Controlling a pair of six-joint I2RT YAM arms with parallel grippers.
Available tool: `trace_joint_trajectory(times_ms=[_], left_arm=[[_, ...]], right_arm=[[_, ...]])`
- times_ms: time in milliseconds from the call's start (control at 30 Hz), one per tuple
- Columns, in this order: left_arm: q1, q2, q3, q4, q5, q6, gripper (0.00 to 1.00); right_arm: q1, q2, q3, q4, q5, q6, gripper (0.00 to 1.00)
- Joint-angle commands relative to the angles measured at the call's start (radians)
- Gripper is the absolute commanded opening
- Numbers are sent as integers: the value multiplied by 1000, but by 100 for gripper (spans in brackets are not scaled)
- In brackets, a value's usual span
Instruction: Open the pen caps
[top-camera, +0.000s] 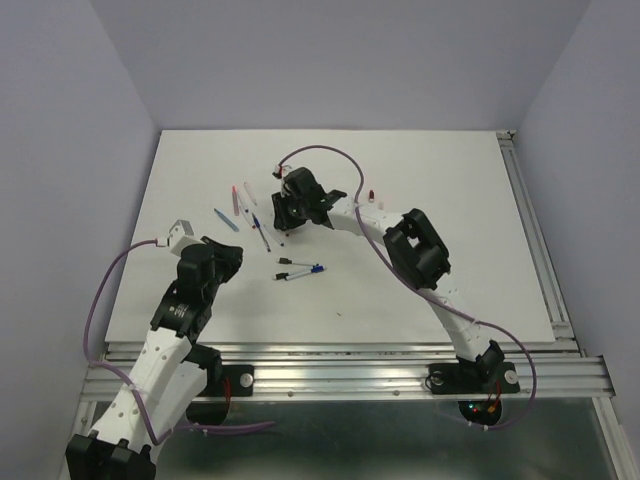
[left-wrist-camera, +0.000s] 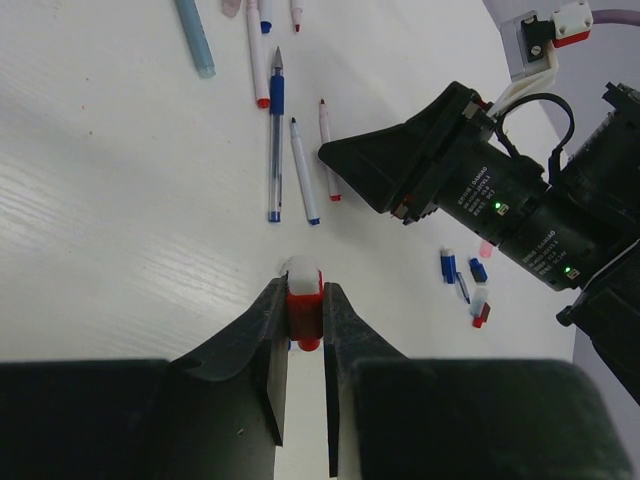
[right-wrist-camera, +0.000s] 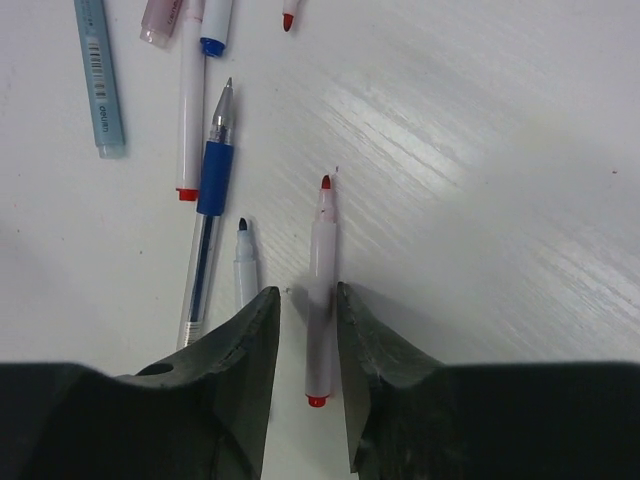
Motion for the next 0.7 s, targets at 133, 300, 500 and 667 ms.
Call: trace_joint_trajectory(times_ms=[133, 300, 500, 667], left_arm=[[2, 0, -8, 41, 5, 22, 0], [2, 11, 14, 30, 15, 13, 0], [2, 24, 27, 41, 60, 14, 0], [-2, 64, 61, 68, 149, 40, 0]], right_arm=[[3, 22, 46, -88, -2, 91, 41], [3, -70, 2, -45, 38, 120, 50], [-2, -270, -98, 21, 141, 124, 74], [-5, -490, -318, 58, 341, 152, 100]])
